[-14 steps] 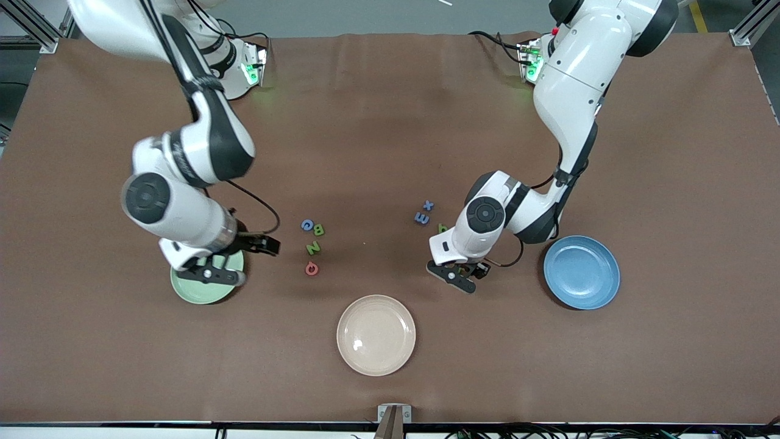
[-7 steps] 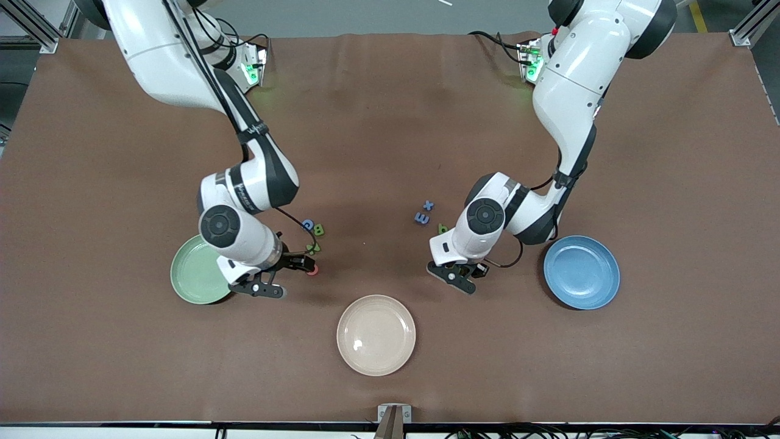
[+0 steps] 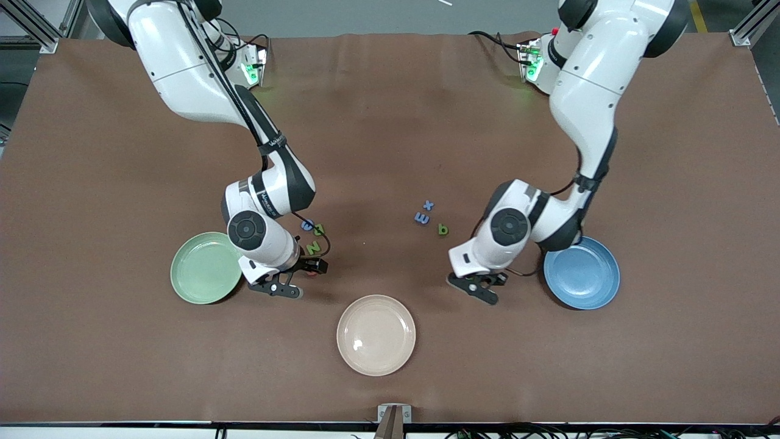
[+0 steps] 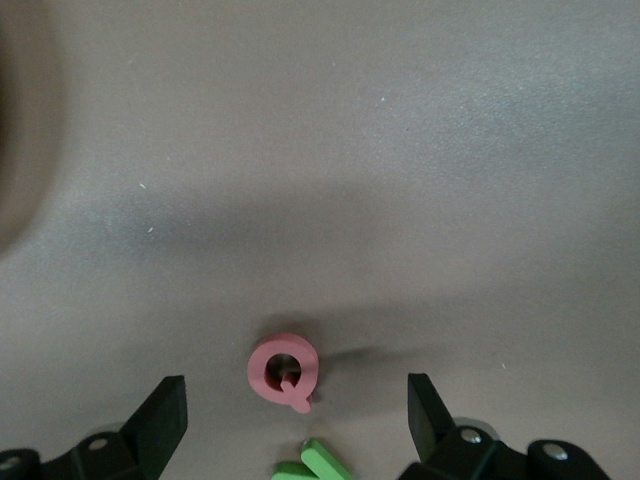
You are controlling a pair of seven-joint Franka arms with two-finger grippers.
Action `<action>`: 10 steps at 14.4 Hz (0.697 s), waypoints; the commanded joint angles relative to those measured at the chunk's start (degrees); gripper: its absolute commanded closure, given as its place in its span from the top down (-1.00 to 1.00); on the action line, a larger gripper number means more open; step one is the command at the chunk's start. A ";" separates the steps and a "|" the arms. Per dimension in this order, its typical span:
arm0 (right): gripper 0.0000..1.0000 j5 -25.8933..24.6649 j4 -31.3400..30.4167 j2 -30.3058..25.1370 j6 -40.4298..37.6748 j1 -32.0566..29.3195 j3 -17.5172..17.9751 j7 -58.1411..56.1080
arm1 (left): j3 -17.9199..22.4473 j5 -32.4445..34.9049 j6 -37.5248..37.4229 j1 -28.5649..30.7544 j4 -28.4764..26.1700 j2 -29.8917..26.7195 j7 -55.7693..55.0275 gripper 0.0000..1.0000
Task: Sort upper and lower case letters into plates
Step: 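Drop the u on the blue plate while the right gripper drops the Q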
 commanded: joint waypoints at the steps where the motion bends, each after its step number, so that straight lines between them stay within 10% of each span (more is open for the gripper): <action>1: 0.94 -0.39 0.56 1.99 2.25 1.33 -0.53 2.12 | -0.31 1.22 -8.95 4.06 -1.23 -5.99 1.24 -0.91; 10: 0.68 -2.14 0.47 3.22 2.61 3.26 -0.88 4.13 | -0.75 1.22 -14.71 17.44 -4.05 -8.11 9.15 -0.81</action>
